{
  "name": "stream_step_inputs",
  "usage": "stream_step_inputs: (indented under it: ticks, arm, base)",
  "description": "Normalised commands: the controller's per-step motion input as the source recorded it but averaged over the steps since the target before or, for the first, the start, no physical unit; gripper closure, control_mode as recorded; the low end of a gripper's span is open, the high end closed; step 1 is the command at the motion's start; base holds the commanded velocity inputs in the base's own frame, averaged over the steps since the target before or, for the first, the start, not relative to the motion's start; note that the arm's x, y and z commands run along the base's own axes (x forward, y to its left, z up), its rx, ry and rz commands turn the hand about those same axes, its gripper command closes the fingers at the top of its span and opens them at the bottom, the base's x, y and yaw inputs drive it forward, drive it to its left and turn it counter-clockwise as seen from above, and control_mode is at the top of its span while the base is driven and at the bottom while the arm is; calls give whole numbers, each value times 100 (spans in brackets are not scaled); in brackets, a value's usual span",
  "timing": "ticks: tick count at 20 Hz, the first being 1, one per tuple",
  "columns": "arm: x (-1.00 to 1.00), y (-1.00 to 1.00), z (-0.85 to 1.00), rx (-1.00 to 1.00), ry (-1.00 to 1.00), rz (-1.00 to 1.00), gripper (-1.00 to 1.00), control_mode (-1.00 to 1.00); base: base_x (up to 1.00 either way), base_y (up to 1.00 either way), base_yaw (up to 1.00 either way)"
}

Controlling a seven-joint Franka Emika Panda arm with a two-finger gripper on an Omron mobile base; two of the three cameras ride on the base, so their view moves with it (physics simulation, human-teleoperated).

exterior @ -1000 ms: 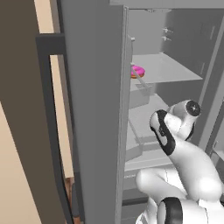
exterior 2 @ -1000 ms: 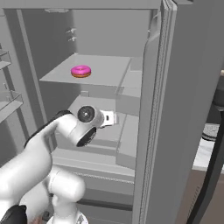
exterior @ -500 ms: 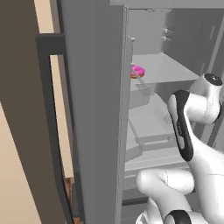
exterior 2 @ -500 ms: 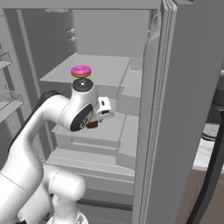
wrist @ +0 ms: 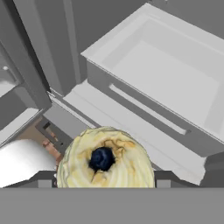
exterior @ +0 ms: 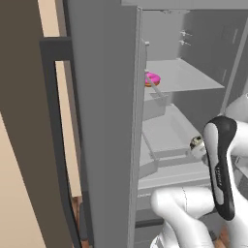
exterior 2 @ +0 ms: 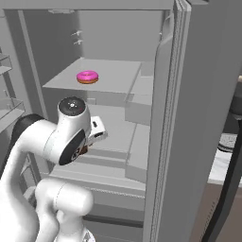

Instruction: Take the donut and cupcake from the fridge and place them on the empty tray on the dining counter.

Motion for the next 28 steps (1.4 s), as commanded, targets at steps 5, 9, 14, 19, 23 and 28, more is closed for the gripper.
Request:
stream_step_inputs:
  ticks: [5,9,14,19,23,28]
  arm:
    - [-82,13,15,0,-4,0,100,-100]
    - [-69,0,4,0,-12,0,100,-100]
    - [-21,0,0,0,-2,0,100,100]
    - [0,0,0,0,0,0,100,100]
    - [0,0,0,0,0,0,100,100]
    - [0,0,0,0,0,0,100,100]
  base:
    - [0,0,0]
    - [0,0,0]
    - [-18,-2,0]
    - [-67,-15,0]
    - [-94,-17,-3]
    - [-100,-27,-17]
